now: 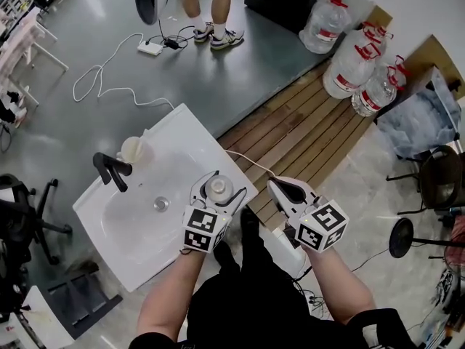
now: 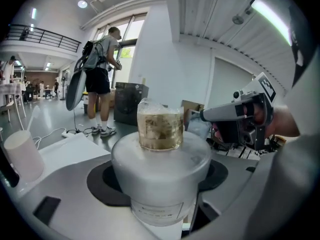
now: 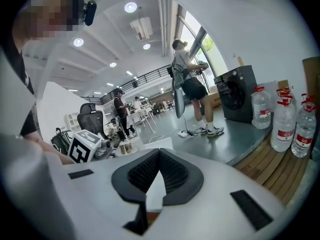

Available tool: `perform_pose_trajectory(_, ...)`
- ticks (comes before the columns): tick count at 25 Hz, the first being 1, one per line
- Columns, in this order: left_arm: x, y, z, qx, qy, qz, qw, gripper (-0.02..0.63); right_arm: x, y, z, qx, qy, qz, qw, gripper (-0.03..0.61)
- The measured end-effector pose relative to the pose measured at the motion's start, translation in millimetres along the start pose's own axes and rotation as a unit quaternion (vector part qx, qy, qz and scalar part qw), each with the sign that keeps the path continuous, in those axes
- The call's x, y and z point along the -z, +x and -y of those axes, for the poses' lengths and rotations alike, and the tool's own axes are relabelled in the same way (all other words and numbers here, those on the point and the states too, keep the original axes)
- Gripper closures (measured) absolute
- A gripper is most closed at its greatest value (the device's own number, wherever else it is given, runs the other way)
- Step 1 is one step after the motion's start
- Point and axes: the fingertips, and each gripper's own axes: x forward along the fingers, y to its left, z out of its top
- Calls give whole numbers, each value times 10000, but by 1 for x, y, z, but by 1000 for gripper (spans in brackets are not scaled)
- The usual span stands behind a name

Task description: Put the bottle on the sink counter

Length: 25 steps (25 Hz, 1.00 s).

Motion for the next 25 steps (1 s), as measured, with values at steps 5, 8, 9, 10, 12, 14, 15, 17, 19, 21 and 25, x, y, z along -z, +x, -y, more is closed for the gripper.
perform_pose_trajectory(5,12,16,0,-10,-95,-108,9999,272,10,-5,5,80,75,-67,9999,565)
perform_pose_trajectory(8,20,24,3,33,-31,-167,9998,272,13,-7,8,117,99,-85,9998,565)
perform_pose_trajectory(9,22,26,4,46,-17,-183,9998,272,14,-7,9,126,106,-86,9998,565)
perform_pose_trajectory(10,24,27,4,58,-13,-203,9998,272,14,-7,9,134,110,-87,9998,565)
perform_pose_trajectory(12,27,30,5,84,-3,-228,9997,272,14,-8,10,147,118,-93,9998,565)
perform_pose_trajectory(14,31,35,7,97,21,-254,9996,272,14,-9,13,167,122,-106,9997,565)
perform_pose_trajectory(15,33,37,8,104,25,-280,9996,272,15,-10,14,182,123,-117,9997,565)
perform_pose_trajectory(17,37,40,11,130,73,-326,9994,272,16,-12,18,222,135,-137,9996,565)
perform_pose_trajectory(19,38,43,14,159,169,-358,9991,272,17,-14,21,257,152,-143,9995,565)
perform_pose_trajectory(21,39,47,15,169,236,-391,9988,272,17,-16,25,279,168,-145,9994,565)
perform_pose_trajectory(25,42,54,18,169,267,-446,9985,272,18,-18,30,311,205,-162,9992,565)
